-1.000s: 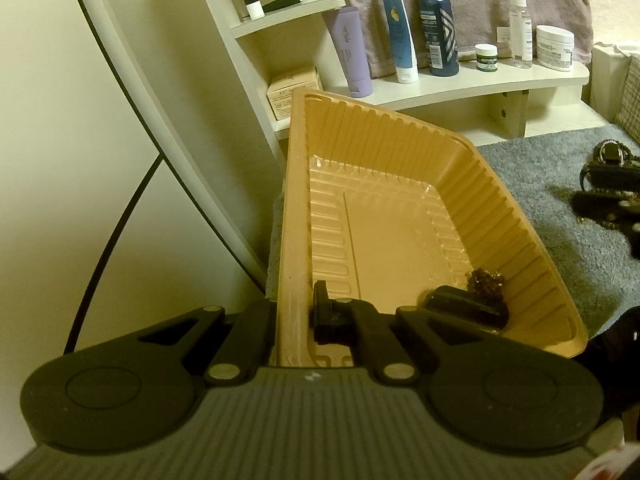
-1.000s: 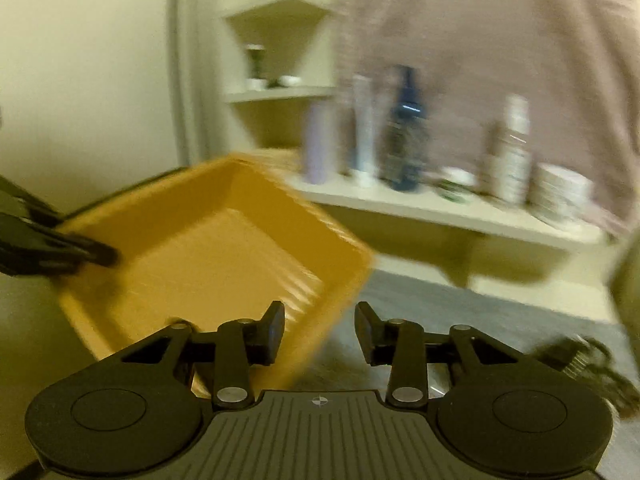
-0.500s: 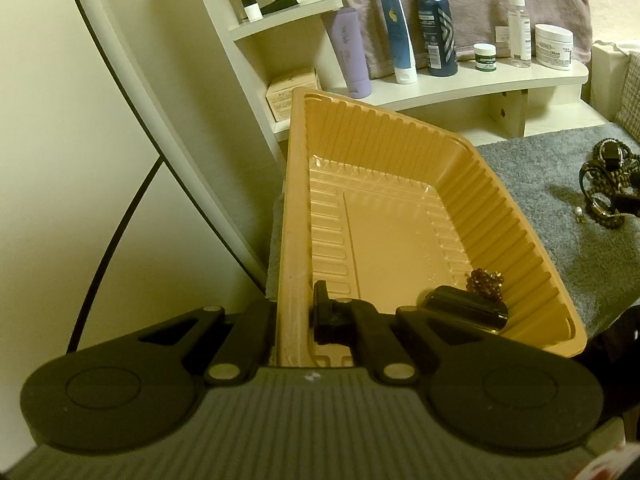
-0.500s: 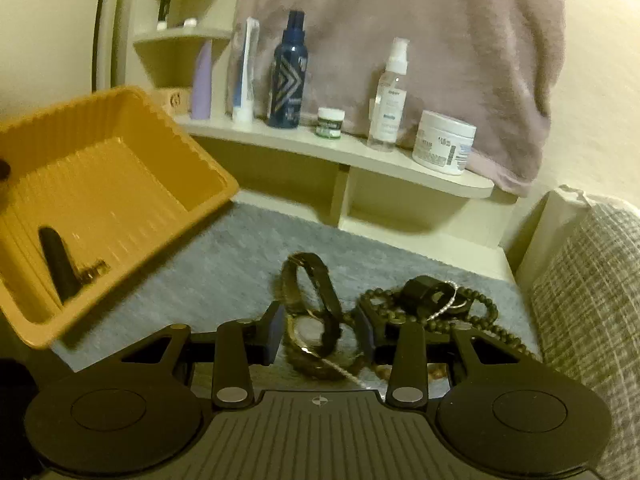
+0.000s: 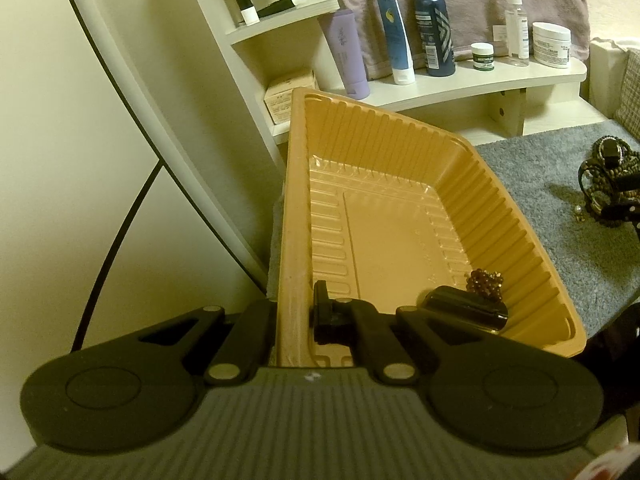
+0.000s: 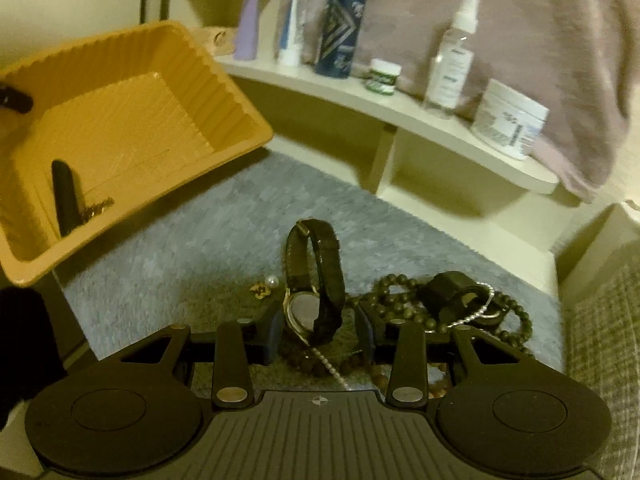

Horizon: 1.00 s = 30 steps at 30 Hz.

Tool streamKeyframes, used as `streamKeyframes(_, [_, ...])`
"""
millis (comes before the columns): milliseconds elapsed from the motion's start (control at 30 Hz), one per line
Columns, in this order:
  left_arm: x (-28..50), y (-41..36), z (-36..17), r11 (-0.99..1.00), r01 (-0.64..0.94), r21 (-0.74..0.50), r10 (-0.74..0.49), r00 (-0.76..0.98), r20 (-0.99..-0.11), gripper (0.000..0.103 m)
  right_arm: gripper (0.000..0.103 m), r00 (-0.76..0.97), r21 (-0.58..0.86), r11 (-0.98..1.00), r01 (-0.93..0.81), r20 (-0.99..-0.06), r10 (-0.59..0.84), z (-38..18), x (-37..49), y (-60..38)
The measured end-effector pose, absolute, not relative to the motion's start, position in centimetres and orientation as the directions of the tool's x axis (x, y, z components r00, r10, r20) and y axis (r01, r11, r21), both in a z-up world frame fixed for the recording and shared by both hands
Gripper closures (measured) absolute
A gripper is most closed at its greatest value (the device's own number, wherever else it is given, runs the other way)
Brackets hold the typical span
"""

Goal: Organize jewelry
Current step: 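Grasp the black watch by its strap with the right tool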

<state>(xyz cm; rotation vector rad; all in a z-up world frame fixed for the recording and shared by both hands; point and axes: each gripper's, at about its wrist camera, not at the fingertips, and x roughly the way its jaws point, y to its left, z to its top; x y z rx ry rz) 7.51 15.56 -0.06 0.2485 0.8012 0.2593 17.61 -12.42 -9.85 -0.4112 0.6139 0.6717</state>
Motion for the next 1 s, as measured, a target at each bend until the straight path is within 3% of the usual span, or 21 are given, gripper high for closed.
streamKeyframes(167, [7.5, 15.5, 0.0, 0.939, -0.134, 0.316, 0.321, 0.668, -0.672, 0.101, 0.066, 0.618, -0.156, 0.716, -0.681, -0.647, 0.446, -9.7, 17.6, -12.4])
streamKeyframes(333, [7.5, 15.5, 0.0, 0.939, -0.134, 0.316, 0.321, 0.668, -0.672, 0.101, 0.086, 0.627, -0.151, 0.729, -0.667, -0.641, 0.442, -9.4, 17.4, -12.4])
streamKeyframes(800, [7.5, 15.5, 0.0, 0.939, -0.134, 0.317, 0.322, 0.668, -0.671, 0.101, 0.089, 0.688, -0.159, 0.758, -0.633, -0.564, 0.456, -7.3, 16.3, -12.5])
streamKeyframes(1000, [7.5, 15.5, 0.1, 0.939, -0.134, 0.317, 0.322, 0.668, -0.671, 0.101, 0.096, 0.69, -0.163, 0.754, -0.637, -0.557, 0.462, -7.2, 16.2, -11.9])
